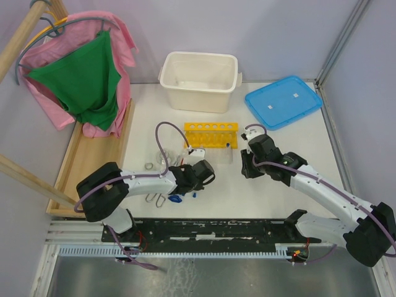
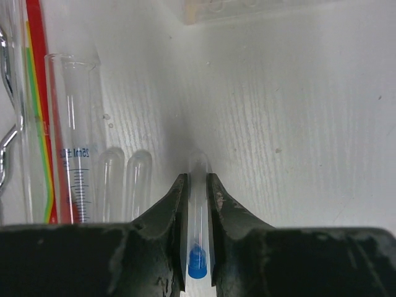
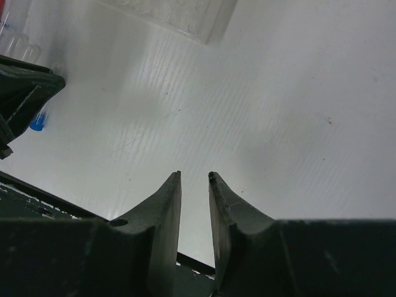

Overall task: Organize the chemistry lab equipment
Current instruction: Pick up the test tube at the center of the board.

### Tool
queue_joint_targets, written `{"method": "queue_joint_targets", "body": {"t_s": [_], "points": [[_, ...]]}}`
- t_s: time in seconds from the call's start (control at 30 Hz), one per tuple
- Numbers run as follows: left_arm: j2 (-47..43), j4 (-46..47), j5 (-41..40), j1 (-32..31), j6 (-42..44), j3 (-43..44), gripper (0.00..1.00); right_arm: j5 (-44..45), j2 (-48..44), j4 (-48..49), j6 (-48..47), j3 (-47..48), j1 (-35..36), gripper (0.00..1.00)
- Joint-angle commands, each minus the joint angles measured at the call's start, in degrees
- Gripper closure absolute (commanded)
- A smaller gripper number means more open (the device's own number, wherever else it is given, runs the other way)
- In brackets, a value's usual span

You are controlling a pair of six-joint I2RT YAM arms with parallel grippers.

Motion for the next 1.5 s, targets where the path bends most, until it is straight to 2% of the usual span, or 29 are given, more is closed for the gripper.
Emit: {"method": "queue_joint_targets", "body": {"t_s": [0.0,0.13,0.37,0.57,0.63,0.77,0.93,1.2,1.37,1.47], "points": [[-1.55,5.39,4.62,0.00,-9.44,-3.24,0.86,1.43,-1.50,2.55,0.85,-0.33,0.24,0.68],[-6.02,10.68,5.79,0.29,-19.02,-7.99,0.92,1.39,-1.64,2.93,1.26,-0.33,0.26,0.68],[-13.69,18.97,5.29,0.21,-34.77,-16.67,0.94,1.92,-1.93,4.08,2.17,-1.09,0.46,0.69],[-18.47,17.03,1.19,0.02,-42.97,-18.07,0.97,2.24,-1.68,4.83,2.77,-1.48,0.85,0.69],[-19.81,16.00,0.11,0.09,-44.88,-18.00,0.96,2.50,-1.63,4.96,2.80,-1.56,0.98,0.69],[-21.47,12.39,-1.92,-0.05,-46.69,-16.18,0.88,2.82,-1.21,5.31,2.88,-1.57,1.26,0.70],[-20.84,3.13,-3.80,-0.10,-53.47,-12.33,0.88,2.56,-0.36,5.83,3.29,-1.46,1.88,0.69],[-15.70,3.51,-2.46,-0.20,-56.66,-10.81,0.89,0.22,0.72,7.24,2.33,-1.99,5.34,0.66],[-15.32,4.78,-2.38,-0.29,-57.86,-11.46,0.91,-8.14,-1.13,13.59,-1.37,-4.98,9.68,0.65],[-15.02,4.48,-2.53,-0.36,-56.78,-10.70,0.89,-9.97,-0.97,15.61,-1.56,-5.78,10.88,0.63]]}}
